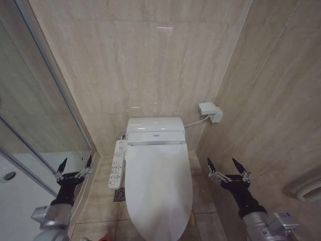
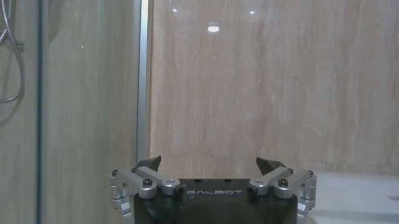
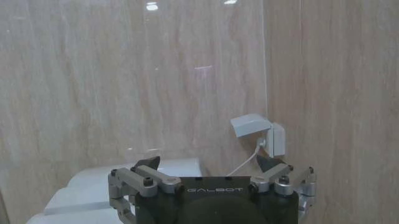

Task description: Open the toilet lid, clean the toilet bowl with a toilet brush, close the toilet lid, and flush.

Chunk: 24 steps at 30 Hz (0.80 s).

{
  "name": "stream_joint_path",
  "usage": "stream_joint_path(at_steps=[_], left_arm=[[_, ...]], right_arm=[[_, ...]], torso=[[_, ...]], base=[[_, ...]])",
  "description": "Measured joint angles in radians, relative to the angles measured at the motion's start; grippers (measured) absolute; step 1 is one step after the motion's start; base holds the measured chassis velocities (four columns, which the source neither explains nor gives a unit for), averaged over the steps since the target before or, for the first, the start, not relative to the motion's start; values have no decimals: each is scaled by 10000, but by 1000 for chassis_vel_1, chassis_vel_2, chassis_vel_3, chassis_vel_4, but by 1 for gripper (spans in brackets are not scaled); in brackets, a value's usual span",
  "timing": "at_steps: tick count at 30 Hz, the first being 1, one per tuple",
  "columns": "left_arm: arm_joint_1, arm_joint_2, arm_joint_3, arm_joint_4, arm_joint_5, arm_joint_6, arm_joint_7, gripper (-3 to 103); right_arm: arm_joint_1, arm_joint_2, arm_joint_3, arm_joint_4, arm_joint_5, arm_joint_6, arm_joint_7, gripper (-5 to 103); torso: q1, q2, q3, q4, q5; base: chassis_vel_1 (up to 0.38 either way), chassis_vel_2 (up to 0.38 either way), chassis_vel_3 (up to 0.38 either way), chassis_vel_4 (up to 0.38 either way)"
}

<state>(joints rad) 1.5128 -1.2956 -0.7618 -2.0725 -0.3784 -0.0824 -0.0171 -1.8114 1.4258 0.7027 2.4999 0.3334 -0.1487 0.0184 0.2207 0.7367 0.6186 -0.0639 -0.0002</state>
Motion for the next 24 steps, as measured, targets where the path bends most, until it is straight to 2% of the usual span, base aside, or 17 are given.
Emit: stream_joint_path(at_steps=[10,11,18,19,24], left_arm=[[-1611,1001,529,2021,-306,-338,265,101],[-1770,1068,602,2232,-330,-403,300,98],[-2445,1469,929,3114,-491,-487,380,98],[-2601,1595,986,3360,-545,-515,408,94],[-3309,2076,1204,4398,-835,-757,556,94]], right_arm=[[0,0,0,0,0,0,0,100],[0,0,0,1,0,0,0,100],[0,0,0,0,0,0,0,100],[0,0,0,0,0,0,1,100],[0,0,0,0,0,0,0,100]], torso=[[0,1,1,0,-1],[0,1,1,1,-2],[0,1,0,-1,1],[0,0,1,1,-1],[-1,1,0,1,0]], base=[[0,0,0,0],[0,0,0,0],[0,0,0,0],[0,0,0,0],[0,0,0,0]])
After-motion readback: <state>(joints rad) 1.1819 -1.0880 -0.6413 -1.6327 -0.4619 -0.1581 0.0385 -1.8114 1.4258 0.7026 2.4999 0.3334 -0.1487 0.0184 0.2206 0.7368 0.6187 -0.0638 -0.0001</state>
